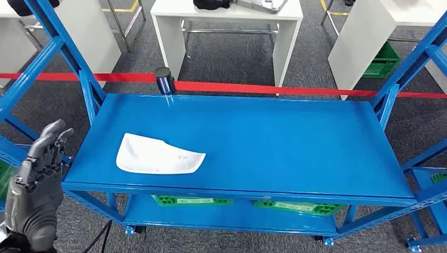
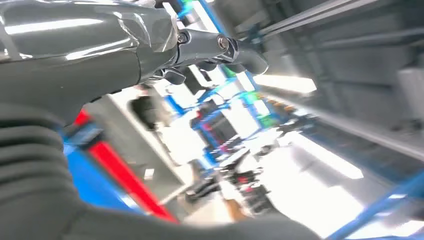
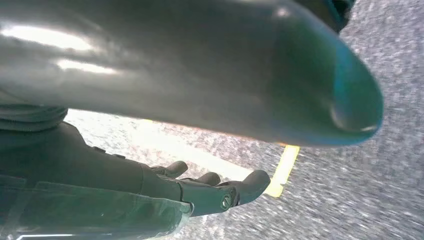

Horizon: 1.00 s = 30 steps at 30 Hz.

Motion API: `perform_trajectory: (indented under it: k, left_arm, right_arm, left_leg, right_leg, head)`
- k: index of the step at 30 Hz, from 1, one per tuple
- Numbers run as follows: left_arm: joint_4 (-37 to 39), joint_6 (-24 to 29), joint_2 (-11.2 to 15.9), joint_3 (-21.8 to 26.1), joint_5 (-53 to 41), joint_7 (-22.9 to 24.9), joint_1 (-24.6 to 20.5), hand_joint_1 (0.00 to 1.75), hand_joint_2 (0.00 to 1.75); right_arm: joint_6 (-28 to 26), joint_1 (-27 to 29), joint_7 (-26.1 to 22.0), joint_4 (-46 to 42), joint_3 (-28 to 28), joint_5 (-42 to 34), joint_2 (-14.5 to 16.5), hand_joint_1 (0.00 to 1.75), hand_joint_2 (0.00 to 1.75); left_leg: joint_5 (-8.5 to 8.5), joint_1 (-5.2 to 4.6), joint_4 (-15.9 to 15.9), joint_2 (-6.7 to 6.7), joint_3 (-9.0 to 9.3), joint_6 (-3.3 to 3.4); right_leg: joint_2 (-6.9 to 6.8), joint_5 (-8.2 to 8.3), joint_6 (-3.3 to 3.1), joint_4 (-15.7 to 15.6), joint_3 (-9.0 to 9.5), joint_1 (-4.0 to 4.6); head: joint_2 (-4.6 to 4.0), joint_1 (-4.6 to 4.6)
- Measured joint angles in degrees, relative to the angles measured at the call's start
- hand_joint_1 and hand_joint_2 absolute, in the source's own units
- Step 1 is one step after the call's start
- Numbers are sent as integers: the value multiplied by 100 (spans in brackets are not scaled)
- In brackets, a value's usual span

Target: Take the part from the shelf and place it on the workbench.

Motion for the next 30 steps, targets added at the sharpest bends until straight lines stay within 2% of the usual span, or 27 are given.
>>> perform_trajectory:
  k: [1, 3, 5, 7, 8, 9, 10, 12, 13, 14, 16, 18, 20, 22, 23, 24, 25, 27, 29, 30]
  left_arm:
    - [15, 41, 48, -2, -205, 109, 19, 0, 175]
    - [100, 127, 250, -9, -1018, 461, 74, 0, 175]
    - [300, 186, 598, -4, -2151, 798, 142, 0, 175]
    - [547, 192, 917, -2, -2767, 868, 203, 0, 175]
    - [677, 194, 1059, -12, -2913, 902, 220, 0, 175]
    - [800, 198, 1193, -23, -3016, 963, 234, 0, 175]
    - [923, 207, 1341, -35, -3117, 1065, 249, 0, 175]
    - [1123, 261, 1608, -49, -3310, 1291, 308, 0, 175]
    - [1201, 309, 1718, -55, -3410, 1386, 351, 0, 175]
    - [1267, 367, 1800, -62, -3504, 1446, 393, 0, 175]
    - [1413, 488, 1936, -87, -3691, 1507, 448, 0, 175]
    - [1562, 580, 2053, -111, -3822, 1517, 465, 0, 175]
    - [1692, 624, 2140, -131, -3881, 1516, 459, 0, 175]
    - [1805, 634, 2183, -157, -3902, 1516, 452, 0, 175]
    - [1856, 635, 2193, -170, -3907, 1517, 449, 0, 175]
    - [1896, 635, 2202, -180, -3910, 1517, 444, 0, 175]
    - [1932, 635, 2214, -187, -3919, 1517, 433, 0, 175]
    - [1989, 651, 2251, -193, -3975, 1515, 384, 0, 175]
    - [2070, 702, 2271, -218, -4143, 1511, 256, 0, 175]
    - [2134, 749, 2268, -242, -4287, 1500, 161, 0, 175]
  right_arm:
    - [-14, 9, 19, -4, -7, 15, -2, 0, 0]
    - [-53, 40, 63, -27, -20, 60, -11, 0, 0]
    - [-83, 69, 111, -76, -34, 103, -49, 0, 0]
    - [-54, 112, 152, -142, -66, 103, -95, 0, 0]
    - [-7, 157, 209, -202, -93, 101, -113, 0, 0]
    - [68, 226, 304, -295, -128, 109, -119, 0, 0]
    - [185, 332, 473, -474, -176, 134, -116, 0, 0]
    - [488, 608, 898, -1002, -304, 234, -74, 0, 0]
    - [656, 751, 1102, -1316, -389, 311, -37, 0, 0]
    - [811, 875, 1241, -1596, -480, 404, 3, 0, 0]
    - [1081, 1086, 1380, -2105, -695, 665, 95, 0, 0]
    - [1241, 1247, 1396, -2518, -928, 928, 188, 0, 0]
    - [1310, 1344, 1394, -2819, -1131, 1067, 265, 0, 0]
    - [1343, 1394, 1391, -3026, -1272, 1144, 323, 0, 0]
    - [1354, 1414, 1387, -3111, -1330, 1200, 351, 0, 0]
    - [1367, 1432, 1374, -3194, -1385, 1281, 378, 0, 0]
    - [1385, 1445, 1352, -3268, -1439, 1380, 403, 0, 0]
    - [1446, 1447, 1266, -3389, -1542, 1601, 446, 0, 0]
    - [1500, 1403, 1102, -3442, -1655, 1846, 470, 0, 0]
    - [1505, 1366, 978, -3427, -1717, 1969, 471, 0, 0]
  left_leg:
    - [10, 3, -25, 1, 12, 21]
    - [37, 14, -100, 11, 61, 85]
    - [58, 12, -171, 43, 109, 159]
    - [51, -12, -179, 76, 111, 194]
    - [47, -20, -178, 85, 113, 200]
    - [43, -26, -177, 88, 119, 201]
    - [38, -28, -176, 86, 128, 198]
    - [18, -43, -163, 76, 147, 168]
    - [1, -58, -153, 73, 152, 141]
    - [-11, -70, -146, 75, 154, 113]
    - [-20, -75, -151, 80, 162, 58]
    - [-83, -54, -84, 76, 131, -6]
    - [-351, -26, 340, 68, -52, -81]
    - [-685, 3, 1059, 67, -372, -137]
    - [-757, 17, 1316, 67, -495, -154]
    - [-719, 30, 1373, 68, -526, -163]
    - [-585, 43, 1216, 67, -453, -165]
    - [-220, 61, 482, 55, -90, -152]
    - [-59, 41, -66, 35, 175, -113]
    - [-65, 23, -150, 26, 212, -82]
  right_leg:
    - [-2, -5, 20, -9, 9, 2]
    - [-93, -66, 38, 88, -30, 0]
    - [-224, -286, -3, 580, -281, 4]
    - [-268, -543, -44, 1319, -679, 9]
    - [-271, -589, -36, 1539, -803, 9]
    - [-274, -546, -8, 1543, -819, 9]
    - [-282, -422, 29, 1312, -715, 9]
    - [-327, -119, 68, 512, -323, 20]
    - [-343, -16, 51, 204, -174, 28]
    - [-352, 35, 19, 31, -93, 39]
    - [-337, 59, -51, -22, -80, 50]
    - [-331, 79, -104, -47, -46, 20]
    - [-325, 90, -147, -65, -10, -13]
    - [-314, 88, -164, -62, -7, -9]
    - [-307, 86, -163, -61, -5, -8]
    - [-298, 84, -162, -60, 0, -7]
    - [-287, 82, -160, -60, 8, -7]
    - [-261, 80, -153, -61, 23, -6]
    - [-249, 87, -118, -62, 7, 17]
    - [-248, 99, -89, -73, -7, 24]
  head:
    - [0, 1]
    - [0, 13]
    - [0, 29]
    - [0, 35]
    - [0, 37]
    - [0, 40]
    - [0, 42]
    - [0, 46]
    - [0, 43]
    - [0, 40]
    - [0, 35]
    - [0, 31]
    - [0, 19]
    - [0, 15]
    - [0, 16]
    - [0, 16]
    - [0, 16]
    - [0, 16]
    - [0, 20]
    - [0, 19]
